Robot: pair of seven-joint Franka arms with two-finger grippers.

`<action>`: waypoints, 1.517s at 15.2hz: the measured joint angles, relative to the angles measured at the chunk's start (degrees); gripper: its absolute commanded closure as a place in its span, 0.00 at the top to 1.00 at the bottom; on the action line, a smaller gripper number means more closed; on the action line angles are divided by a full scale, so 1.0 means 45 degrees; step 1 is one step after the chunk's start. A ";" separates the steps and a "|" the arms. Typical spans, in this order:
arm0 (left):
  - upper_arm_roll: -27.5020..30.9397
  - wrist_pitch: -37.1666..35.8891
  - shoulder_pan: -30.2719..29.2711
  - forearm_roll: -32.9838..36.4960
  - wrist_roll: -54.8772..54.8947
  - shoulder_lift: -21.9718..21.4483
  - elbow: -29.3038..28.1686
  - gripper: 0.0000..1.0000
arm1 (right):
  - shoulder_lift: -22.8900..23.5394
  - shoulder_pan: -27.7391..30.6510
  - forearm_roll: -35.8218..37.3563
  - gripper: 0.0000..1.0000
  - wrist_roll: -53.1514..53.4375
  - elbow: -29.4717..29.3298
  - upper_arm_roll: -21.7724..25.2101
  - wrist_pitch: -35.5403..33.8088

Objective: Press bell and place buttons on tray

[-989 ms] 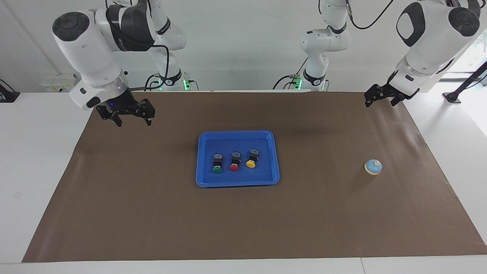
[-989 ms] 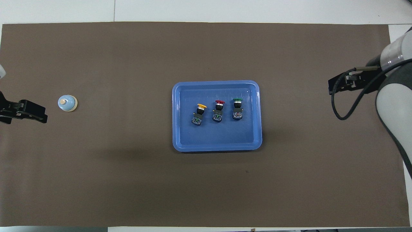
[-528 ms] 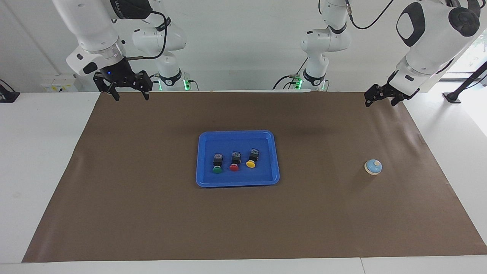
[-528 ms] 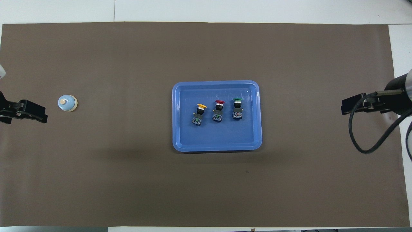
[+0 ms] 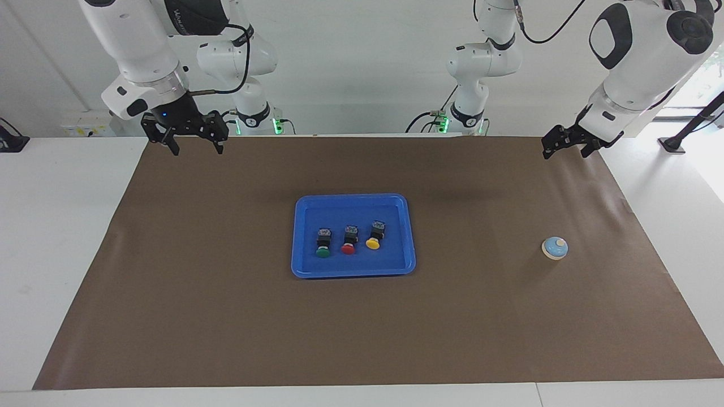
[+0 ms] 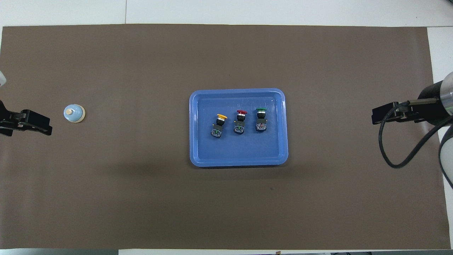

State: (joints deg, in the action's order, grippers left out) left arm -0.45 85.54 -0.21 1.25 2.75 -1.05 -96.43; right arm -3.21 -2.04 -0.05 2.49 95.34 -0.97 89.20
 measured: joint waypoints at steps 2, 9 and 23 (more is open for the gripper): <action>0.0000 0.0000 0.0000 0.0000 0.0000 0.0000 0.0000 1.00 | 0.0000 0.0123 0.0000 1.00 -0.0161 -0.0005 0.0003 -0.0003; 0.0004 -0.0001 -0.0001 0.0000 -0.0027 0.0000 0.0000 0.82 | 0.0000 0.0169 -0.0001 1.00 -0.0223 -0.0027 -0.0090 -0.0019; 0.0273 0.9225 -0.1570 -0.0002 -0.0423 0.2876 -0.3850 0.00 | -0.0001 0.0181 -0.0425 1.00 -0.0223 -0.0038 -0.0067 -0.0026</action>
State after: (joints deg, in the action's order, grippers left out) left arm 0.77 127.05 -7.27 1.25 0.84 11.89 -113.75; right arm -3.21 -1.23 -1.96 1.48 95.17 -1.27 89.09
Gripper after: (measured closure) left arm 0.991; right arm 0.000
